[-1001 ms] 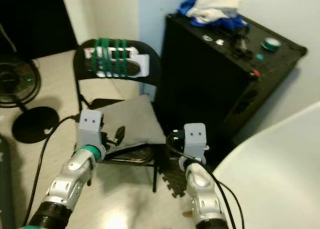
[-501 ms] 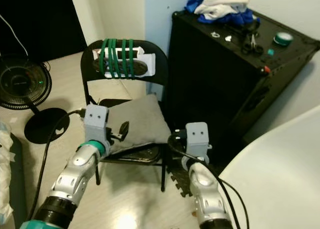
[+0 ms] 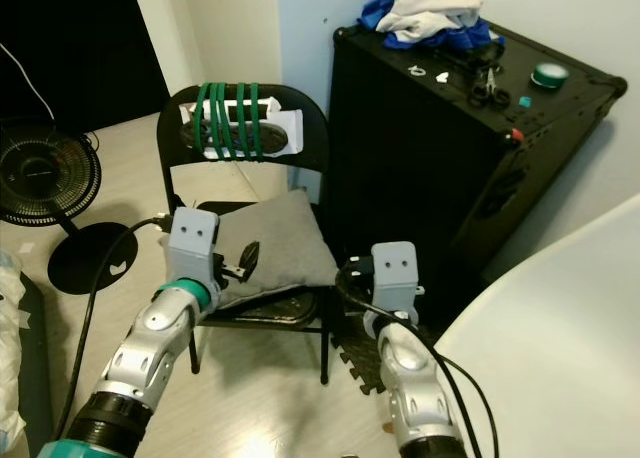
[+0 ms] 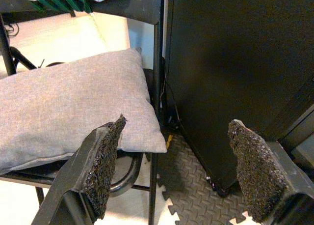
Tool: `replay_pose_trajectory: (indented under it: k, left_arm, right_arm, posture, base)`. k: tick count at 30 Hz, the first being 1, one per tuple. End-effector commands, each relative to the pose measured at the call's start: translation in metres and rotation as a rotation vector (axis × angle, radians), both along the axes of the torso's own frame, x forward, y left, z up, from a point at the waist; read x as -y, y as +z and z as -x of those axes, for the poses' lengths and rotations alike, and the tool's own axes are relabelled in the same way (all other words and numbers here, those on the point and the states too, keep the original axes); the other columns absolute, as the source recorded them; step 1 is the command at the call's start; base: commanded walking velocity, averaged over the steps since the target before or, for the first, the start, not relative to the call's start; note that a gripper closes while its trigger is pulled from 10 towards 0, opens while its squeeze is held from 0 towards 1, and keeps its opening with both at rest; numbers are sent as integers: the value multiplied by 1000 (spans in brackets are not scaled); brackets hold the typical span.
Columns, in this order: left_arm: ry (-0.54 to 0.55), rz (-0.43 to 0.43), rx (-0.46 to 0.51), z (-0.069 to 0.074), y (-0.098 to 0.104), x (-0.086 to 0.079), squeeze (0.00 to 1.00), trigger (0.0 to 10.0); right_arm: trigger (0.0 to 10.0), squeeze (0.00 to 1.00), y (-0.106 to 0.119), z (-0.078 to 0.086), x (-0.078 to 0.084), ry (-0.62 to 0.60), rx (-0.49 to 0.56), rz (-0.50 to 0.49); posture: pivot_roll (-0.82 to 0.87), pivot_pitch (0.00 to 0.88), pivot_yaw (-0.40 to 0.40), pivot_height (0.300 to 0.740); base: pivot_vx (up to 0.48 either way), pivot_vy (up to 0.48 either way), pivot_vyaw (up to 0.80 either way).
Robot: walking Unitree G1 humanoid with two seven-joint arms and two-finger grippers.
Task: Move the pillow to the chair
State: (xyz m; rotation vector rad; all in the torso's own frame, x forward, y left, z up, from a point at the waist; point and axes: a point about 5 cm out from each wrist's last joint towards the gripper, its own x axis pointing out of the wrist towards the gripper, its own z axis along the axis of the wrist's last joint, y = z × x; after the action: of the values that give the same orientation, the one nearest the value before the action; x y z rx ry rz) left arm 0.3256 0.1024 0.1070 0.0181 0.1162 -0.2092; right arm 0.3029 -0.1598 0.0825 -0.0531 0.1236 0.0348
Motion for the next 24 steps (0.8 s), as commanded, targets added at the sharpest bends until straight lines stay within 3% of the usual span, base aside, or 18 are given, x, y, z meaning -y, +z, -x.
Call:
replay_pose_trajectory:
  k: [1, 24]
  left_arm:
    - [29, 0, -38, 4, -10, -8, 0, 10000]
    - [30, -4, -50, 9, -15, -8, 0, 10000]
  right_arm:
    - [10000, 0, -5, 1, -2, 7, -28, -3]
    - [10000, 0, -8, 6, -2, 3, -39, -4]
  posture:
    - [-75, 20, 90, 740]
    - [-78, 28, 91, 740]
  base:
    - [0, 0, 0]
    - [0, 0, 0]
